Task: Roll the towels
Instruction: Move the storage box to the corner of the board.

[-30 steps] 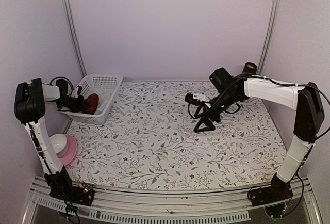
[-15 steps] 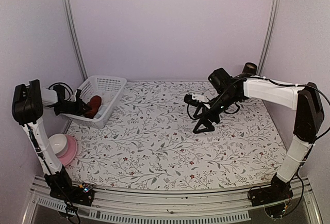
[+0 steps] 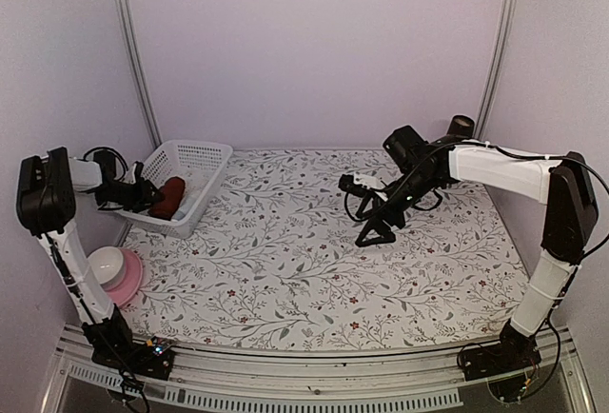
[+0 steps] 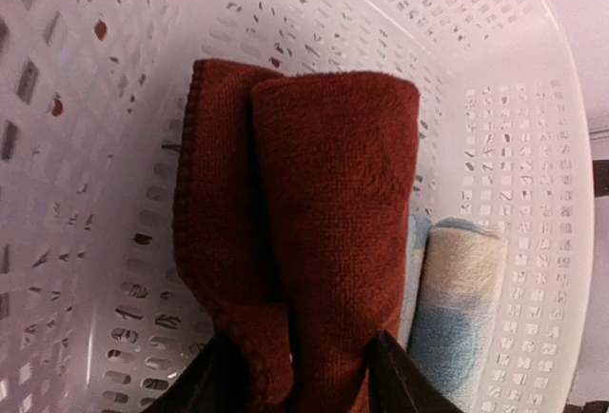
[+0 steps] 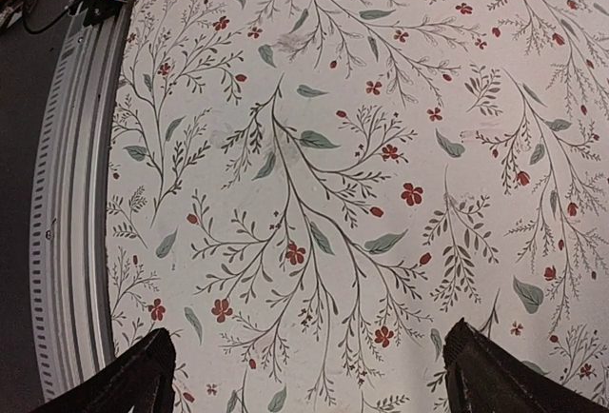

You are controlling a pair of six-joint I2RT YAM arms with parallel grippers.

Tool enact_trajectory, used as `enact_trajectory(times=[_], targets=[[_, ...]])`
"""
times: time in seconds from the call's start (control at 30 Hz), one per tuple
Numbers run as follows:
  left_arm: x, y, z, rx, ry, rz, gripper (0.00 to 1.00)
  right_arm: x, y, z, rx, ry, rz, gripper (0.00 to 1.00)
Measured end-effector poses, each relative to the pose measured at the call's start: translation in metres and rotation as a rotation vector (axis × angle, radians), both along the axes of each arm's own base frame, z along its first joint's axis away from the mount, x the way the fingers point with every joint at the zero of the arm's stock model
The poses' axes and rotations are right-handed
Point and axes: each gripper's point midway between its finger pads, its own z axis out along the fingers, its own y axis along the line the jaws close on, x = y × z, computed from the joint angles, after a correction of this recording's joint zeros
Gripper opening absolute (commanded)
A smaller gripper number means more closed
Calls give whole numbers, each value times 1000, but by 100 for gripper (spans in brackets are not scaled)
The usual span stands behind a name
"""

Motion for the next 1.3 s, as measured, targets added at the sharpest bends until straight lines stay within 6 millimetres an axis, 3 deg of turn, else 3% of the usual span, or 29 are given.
enact_trajectory(times=[0.23,0.4,0.73,0.87,1.13,1.3], targets=[[8,7,44,76,-94,31,60,-3,2,0,0,0,9,99],[12,4,50,116,-106,28,62,-4,3,0,-1,-1,12,99],[29,-59,54,319,-127,-107,57,-2,2,-1,-8,-8,10,99],[29,-67,47,389,-110,-125,57,-2,2,-1,-8,-10,12,99],[27,-57,17,462,-31,-116,58,-2,2,-1,-8,-13,14,99],[28,-56,11,468,-12,-122,58,-2,2,-1,-8,-13,15,99]])
